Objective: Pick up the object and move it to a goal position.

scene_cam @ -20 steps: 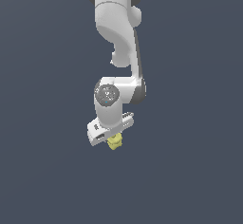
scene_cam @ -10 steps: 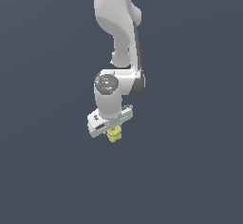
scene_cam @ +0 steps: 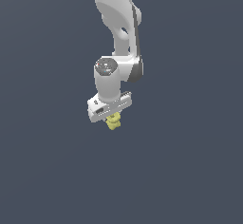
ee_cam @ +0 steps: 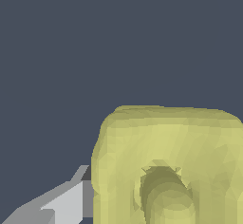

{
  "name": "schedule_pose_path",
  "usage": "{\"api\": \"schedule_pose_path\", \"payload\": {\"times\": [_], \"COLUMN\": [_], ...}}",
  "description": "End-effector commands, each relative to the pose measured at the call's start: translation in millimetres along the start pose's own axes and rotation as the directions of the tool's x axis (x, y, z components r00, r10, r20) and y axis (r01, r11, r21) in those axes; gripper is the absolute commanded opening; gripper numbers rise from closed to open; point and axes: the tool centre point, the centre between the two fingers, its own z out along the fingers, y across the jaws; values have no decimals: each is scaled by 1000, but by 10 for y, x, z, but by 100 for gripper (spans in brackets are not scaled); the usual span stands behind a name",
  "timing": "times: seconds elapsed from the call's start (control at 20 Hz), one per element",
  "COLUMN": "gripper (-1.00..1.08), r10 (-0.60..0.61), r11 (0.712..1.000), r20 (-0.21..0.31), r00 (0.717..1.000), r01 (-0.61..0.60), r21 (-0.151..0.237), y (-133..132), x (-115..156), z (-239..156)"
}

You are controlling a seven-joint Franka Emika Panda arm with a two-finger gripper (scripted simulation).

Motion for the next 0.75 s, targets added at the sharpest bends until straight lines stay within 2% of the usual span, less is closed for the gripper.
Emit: {"api": "schedule_pose_path", "payload": {"times": [0.0, 0.35, 0.7], "gripper": [-100, -100, -100], "r10": [0, 0, 0], "r11": [1000, 1000, 1000], "r20": [0, 0, 0], "r00": [1000, 1000, 1000], "r01": [0, 0, 0], "r21": [0, 0, 0], "y": [-57, -163, -197], "x": [-119, -345, -421], "z": [-51, -151, -191]}}
